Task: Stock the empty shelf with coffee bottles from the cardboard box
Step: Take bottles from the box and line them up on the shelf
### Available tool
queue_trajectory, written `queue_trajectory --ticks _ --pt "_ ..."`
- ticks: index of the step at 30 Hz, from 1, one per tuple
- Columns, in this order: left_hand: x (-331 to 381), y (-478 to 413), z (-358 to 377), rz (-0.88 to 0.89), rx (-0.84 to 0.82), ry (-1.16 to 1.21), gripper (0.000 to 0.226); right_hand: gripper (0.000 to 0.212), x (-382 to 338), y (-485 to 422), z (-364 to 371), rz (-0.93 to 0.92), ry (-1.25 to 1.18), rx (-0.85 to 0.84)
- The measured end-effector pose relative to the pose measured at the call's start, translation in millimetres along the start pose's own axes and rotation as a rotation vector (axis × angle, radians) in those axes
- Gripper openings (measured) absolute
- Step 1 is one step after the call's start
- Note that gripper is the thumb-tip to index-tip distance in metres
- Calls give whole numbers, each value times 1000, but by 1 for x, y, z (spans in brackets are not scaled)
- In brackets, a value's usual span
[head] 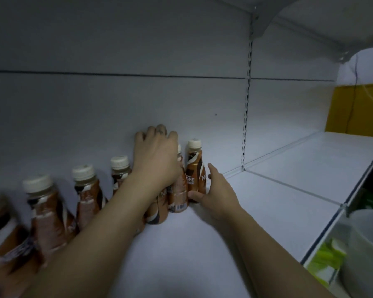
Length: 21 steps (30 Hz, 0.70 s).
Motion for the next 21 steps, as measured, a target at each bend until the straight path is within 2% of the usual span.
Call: queue_trajectory --ticks 3,7,10,13,17,21 --pt "6 7 -8 -11 -10 5 54 104 -20 9 -13 -85 44 86" --pt "27 22 0 19 -71 24 60 86 -47 23 -25 -296 129 214" --pt "31 29 -4 21 -72 12 70 83 -46 21 -32 -322 143 230" --pt "23 37 -23 31 -7 -10 69 75 -54 25 -40 -382 113 285" --pt "0 61 -41 -1 -105 -53 72 65 -53 24 -45 -412 102 308" --pt "-38 79 -75 -112 -98 -4 67 59 -63 27 -47 -467 72 347"
Point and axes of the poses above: each hand's wrist, its own y-axis away from the middle knuckle, its own z-axis out of the palm, x = y × z, the point moved 9 cm from there along -y, towards the middle knuckle, and after that the axes turned 5 degrees about y, right-handed, at the moved point
